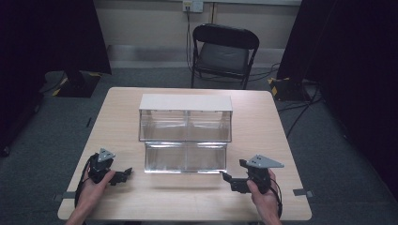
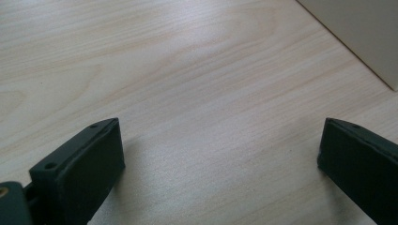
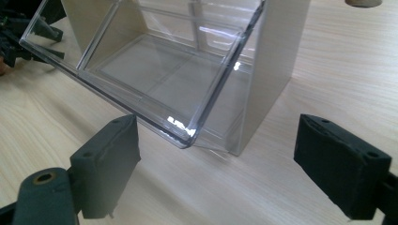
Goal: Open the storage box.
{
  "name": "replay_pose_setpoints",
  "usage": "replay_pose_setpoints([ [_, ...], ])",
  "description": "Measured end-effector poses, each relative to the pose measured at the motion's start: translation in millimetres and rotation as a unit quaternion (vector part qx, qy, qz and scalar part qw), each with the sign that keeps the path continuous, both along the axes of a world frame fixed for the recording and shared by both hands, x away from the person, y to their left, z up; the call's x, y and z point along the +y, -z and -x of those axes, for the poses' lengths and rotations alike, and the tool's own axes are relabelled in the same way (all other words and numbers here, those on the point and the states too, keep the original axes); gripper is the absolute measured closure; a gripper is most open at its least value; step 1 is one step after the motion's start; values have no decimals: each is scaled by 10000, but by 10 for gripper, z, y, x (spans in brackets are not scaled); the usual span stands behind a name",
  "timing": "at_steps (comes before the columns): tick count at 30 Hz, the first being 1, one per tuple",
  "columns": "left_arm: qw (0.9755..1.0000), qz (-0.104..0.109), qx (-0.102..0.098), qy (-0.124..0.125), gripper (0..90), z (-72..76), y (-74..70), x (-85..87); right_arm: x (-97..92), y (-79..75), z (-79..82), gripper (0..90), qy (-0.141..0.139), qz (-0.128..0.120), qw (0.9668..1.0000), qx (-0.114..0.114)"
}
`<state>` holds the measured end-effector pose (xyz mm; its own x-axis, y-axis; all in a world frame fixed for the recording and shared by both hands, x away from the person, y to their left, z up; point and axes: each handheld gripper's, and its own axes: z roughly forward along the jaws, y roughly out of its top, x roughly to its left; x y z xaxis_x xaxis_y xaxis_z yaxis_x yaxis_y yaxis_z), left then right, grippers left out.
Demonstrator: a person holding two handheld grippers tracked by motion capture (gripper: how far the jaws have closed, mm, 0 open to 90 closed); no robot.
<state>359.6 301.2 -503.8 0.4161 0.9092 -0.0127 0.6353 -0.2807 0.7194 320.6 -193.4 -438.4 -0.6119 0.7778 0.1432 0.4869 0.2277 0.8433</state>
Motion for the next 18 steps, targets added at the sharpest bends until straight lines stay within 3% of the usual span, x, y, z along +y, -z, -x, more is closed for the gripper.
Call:
replay_pose_setpoints([
  [11,10000,-4,0,2,3,0,0,0,222,123,-48,139,-254,135,9995,162],
  [18,10000,-3,-2,2,2,0,0,0,284,188,-95,139,-254,220,9992,236],
])
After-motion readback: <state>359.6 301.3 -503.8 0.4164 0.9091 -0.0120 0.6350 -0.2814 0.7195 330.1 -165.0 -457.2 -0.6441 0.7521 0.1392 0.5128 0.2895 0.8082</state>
